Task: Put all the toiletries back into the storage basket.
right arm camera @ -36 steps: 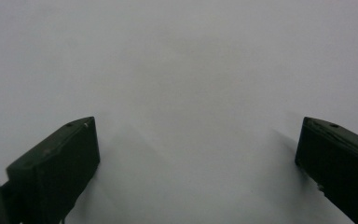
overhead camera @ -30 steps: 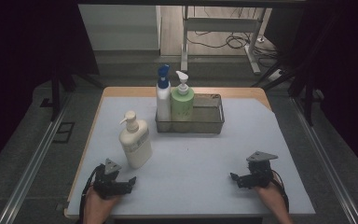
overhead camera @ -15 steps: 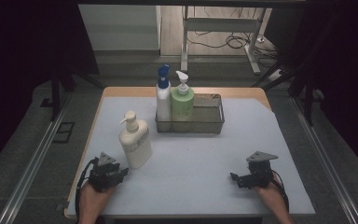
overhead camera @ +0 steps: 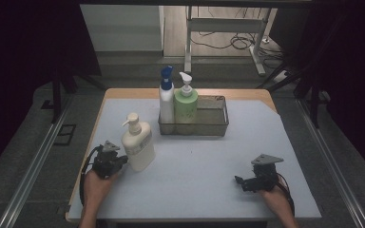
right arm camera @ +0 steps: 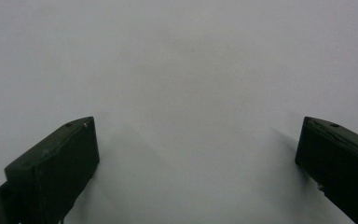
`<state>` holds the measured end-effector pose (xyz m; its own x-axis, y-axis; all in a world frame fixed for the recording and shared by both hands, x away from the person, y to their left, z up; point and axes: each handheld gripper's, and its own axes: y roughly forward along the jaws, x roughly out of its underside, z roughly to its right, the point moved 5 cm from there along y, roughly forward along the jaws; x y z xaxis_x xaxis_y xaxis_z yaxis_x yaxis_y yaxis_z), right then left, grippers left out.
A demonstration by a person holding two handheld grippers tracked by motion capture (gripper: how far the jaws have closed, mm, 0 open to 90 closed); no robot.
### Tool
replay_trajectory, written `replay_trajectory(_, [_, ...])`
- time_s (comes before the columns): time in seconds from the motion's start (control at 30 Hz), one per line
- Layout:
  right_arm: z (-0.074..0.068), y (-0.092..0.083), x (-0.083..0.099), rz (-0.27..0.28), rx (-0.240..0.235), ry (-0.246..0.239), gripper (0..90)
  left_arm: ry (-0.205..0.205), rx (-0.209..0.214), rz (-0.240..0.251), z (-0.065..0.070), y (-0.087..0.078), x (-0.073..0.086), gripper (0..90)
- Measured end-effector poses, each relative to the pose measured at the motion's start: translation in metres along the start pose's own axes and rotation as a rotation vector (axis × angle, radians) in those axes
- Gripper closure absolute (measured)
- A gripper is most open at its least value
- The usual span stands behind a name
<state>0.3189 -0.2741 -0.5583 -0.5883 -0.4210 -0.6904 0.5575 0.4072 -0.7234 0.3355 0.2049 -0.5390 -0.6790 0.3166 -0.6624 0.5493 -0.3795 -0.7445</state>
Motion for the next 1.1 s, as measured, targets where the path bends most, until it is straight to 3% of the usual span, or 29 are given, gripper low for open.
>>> replay_trajectory(0.23, [0.0, 0.0, 0.0, 0.0, 0.0, 0.0, 0.0, -0.003, 0.058, 0.007, -0.002, 0.012, -0.005, 89.4])
replay_trajectory(0.3, [0.0, 0.0, 0.0, 0.0, 0.0, 0.0, 0.0, -0.006, 0.046, 0.006, -0.001, 0.014, -0.006, 89.4])
replay_trajectory(0.4, [0.0, 0.0, 0.0, 0.0, 0.0, 0.0, 0.0, -0.02, 0.065, 0.01, 0.0, 0.016, -0.005, 89.4])
replay_trajectory(0.67, [0.0, 0.0, 0.0, 0.0, 0.0, 0.0, 0.0, -0.009, 0.109, 0.015, 0.017, 0.025, -0.005, 89.4])
replay_trajectory(1.1, [0.0, 0.0, 0.0, 0.0, -0.001, 0.0, 0.0, 0.014, 0.141, 0.017, 0.036, 0.031, -0.009, 89.4])
